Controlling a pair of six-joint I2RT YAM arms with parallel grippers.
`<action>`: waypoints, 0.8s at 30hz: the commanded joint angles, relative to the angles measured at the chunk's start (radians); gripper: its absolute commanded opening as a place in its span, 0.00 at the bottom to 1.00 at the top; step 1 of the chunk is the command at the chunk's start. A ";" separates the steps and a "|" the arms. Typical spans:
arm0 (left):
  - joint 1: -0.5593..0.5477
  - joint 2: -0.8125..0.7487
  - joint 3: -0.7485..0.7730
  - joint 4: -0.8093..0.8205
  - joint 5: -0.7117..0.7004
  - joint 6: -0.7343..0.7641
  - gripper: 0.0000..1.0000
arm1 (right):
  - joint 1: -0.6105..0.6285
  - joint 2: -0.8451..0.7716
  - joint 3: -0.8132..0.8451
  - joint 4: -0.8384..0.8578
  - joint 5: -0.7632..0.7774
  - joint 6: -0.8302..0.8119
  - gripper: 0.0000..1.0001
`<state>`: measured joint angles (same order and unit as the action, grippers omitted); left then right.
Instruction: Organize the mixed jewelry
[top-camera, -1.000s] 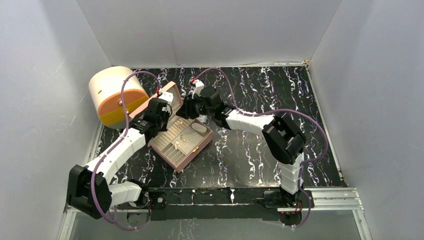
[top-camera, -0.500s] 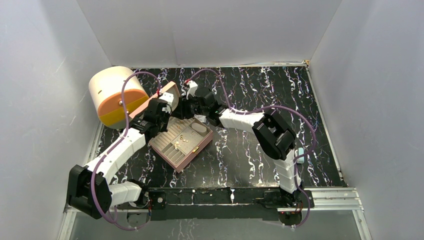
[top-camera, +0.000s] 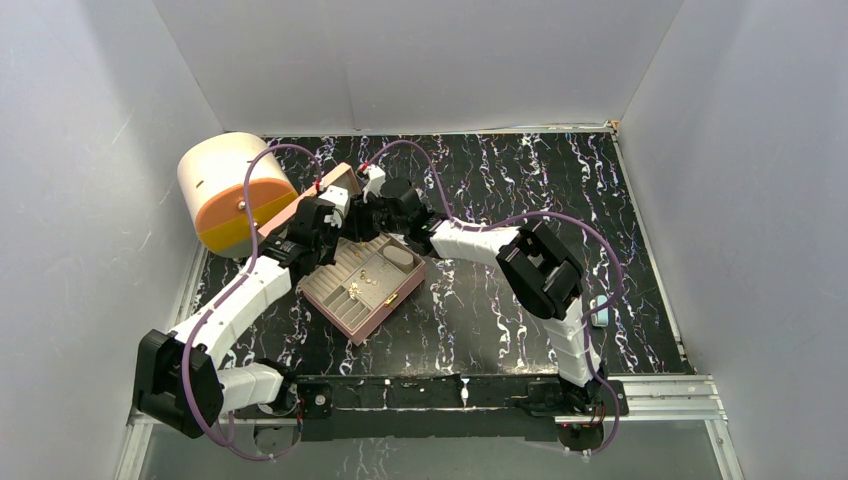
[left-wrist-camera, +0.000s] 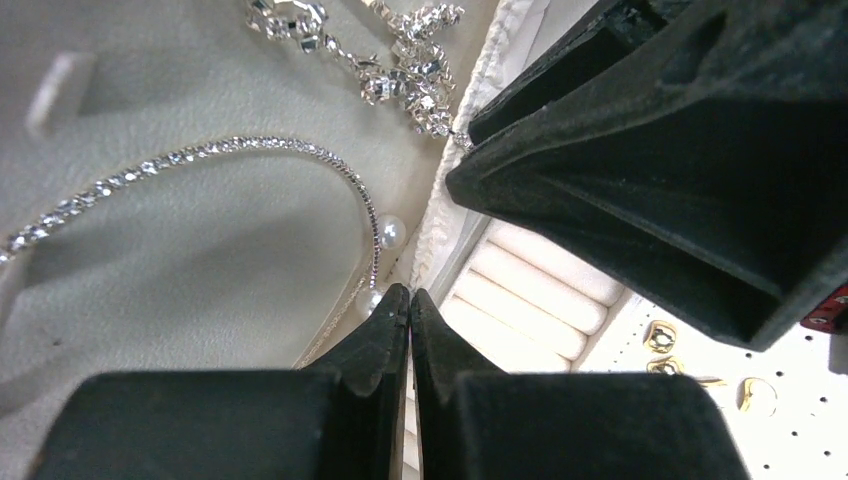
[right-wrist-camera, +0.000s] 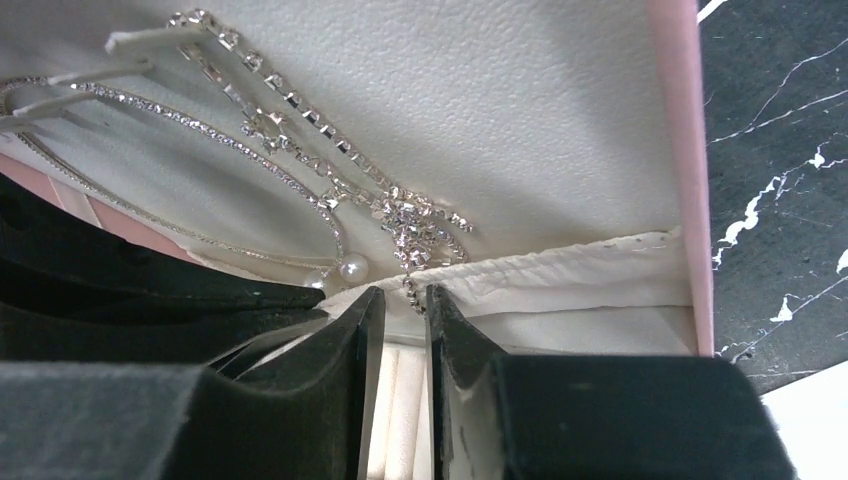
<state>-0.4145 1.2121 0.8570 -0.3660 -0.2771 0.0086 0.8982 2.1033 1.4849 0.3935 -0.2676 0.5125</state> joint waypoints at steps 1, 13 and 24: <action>-0.001 -0.022 0.011 -0.008 0.055 -0.002 0.00 | 0.000 0.006 0.053 0.051 0.013 -0.015 0.26; -0.002 -0.044 0.005 -0.012 0.054 -0.001 0.00 | 0.000 -0.054 0.004 0.143 -0.007 0.008 0.00; -0.001 -0.066 -0.004 -0.010 0.072 0.027 0.00 | 0.001 -0.028 0.041 0.141 -0.008 0.029 0.00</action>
<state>-0.4141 1.1938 0.8570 -0.3748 -0.2569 0.0235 0.8982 2.1010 1.4765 0.4744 -0.2657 0.5278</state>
